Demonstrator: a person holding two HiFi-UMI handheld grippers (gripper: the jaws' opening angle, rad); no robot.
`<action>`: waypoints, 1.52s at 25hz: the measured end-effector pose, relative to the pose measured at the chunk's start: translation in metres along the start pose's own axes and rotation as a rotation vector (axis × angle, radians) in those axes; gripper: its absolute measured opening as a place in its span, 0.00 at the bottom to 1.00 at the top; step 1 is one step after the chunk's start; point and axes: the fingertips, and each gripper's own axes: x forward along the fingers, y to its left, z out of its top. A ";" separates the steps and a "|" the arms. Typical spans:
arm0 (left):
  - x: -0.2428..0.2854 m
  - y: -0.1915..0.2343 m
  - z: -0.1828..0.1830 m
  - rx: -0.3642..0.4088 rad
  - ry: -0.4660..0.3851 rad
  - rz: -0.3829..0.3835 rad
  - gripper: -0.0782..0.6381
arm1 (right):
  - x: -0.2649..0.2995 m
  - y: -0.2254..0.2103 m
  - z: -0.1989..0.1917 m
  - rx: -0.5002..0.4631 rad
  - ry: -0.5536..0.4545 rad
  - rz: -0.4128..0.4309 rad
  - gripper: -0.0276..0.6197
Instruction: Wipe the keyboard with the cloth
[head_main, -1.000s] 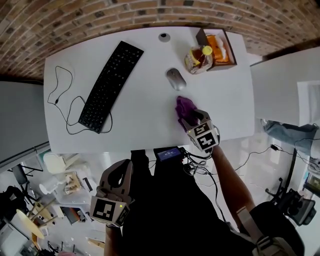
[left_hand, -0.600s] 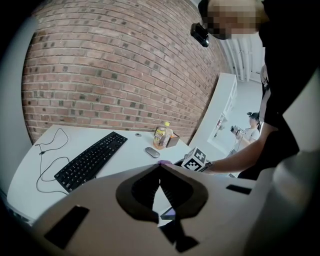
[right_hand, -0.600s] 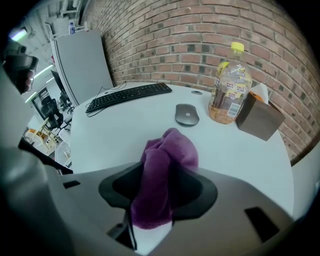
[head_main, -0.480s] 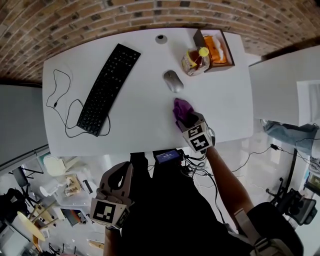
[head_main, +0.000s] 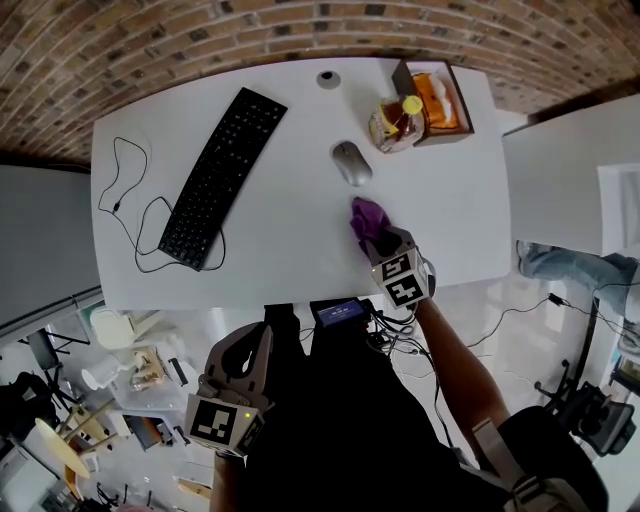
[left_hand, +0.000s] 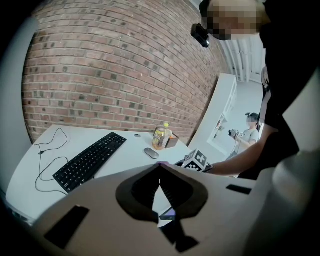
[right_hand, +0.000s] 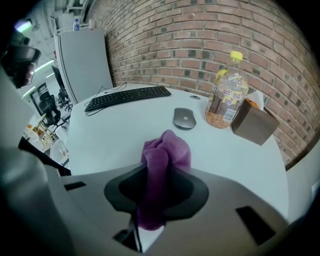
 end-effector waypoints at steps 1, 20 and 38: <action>0.001 0.000 0.000 0.001 0.000 -0.001 0.13 | -0.001 -0.001 0.000 0.002 -0.004 0.000 0.20; 0.011 -0.013 0.000 0.051 0.011 -0.044 0.13 | -0.056 -0.001 0.021 0.096 -0.144 0.010 0.20; 0.031 -0.019 0.005 0.137 0.028 -0.147 0.13 | -0.107 0.019 0.043 0.156 -0.266 -0.003 0.19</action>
